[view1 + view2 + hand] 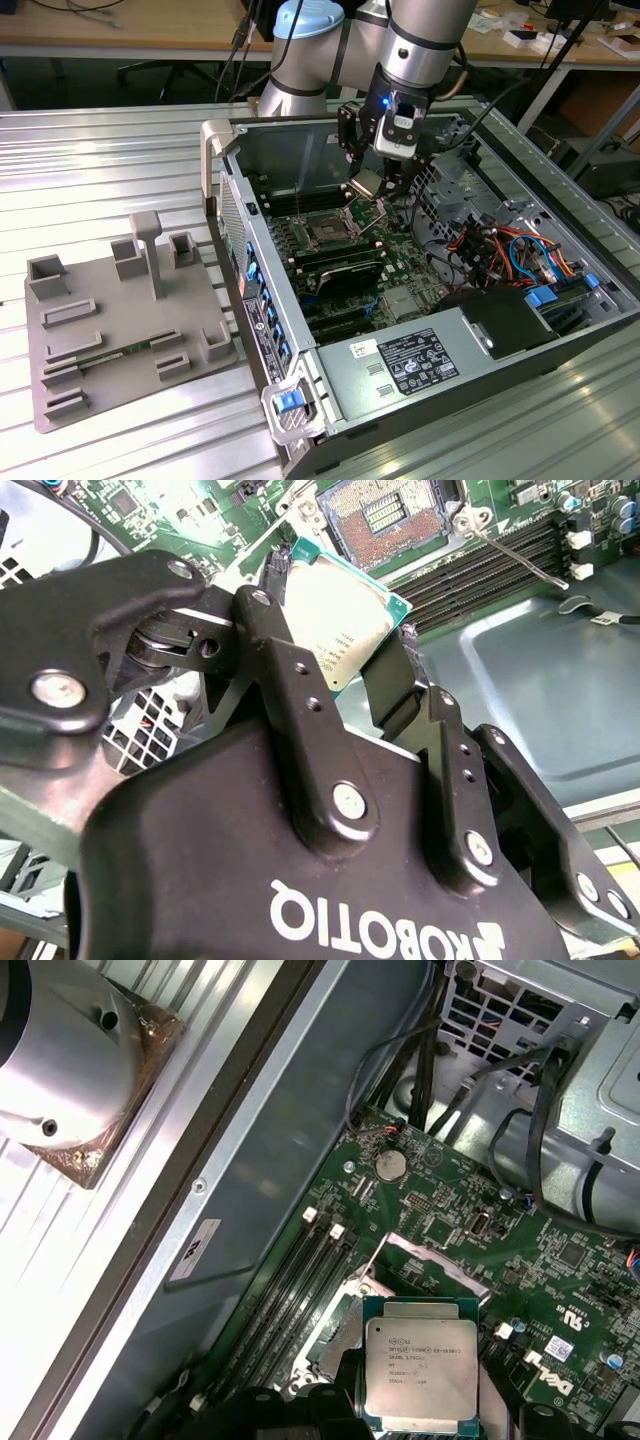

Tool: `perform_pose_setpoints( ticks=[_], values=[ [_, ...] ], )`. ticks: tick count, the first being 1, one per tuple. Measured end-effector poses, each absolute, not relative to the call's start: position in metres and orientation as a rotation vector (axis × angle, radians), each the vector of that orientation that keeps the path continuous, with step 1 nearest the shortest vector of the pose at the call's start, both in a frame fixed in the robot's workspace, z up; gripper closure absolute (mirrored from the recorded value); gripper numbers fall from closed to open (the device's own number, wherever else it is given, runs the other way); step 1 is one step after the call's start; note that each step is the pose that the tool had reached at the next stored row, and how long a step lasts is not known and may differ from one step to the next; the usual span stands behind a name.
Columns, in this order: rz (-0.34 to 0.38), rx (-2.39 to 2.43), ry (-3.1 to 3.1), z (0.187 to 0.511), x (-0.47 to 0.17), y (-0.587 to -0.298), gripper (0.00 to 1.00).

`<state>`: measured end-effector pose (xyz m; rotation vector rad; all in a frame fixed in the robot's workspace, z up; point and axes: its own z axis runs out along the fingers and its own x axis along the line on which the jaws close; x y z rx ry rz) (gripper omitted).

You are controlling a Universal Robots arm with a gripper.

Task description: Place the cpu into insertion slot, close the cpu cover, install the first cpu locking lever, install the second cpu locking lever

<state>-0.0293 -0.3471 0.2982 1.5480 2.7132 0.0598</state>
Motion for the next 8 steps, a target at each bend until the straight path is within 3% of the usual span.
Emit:
perform_pose_setpoints(
  ticks=[8],
  values=[
    [0.059,1.588,2.689,0.2978,-0.0293,-0.3471,0.45]
  ],
)
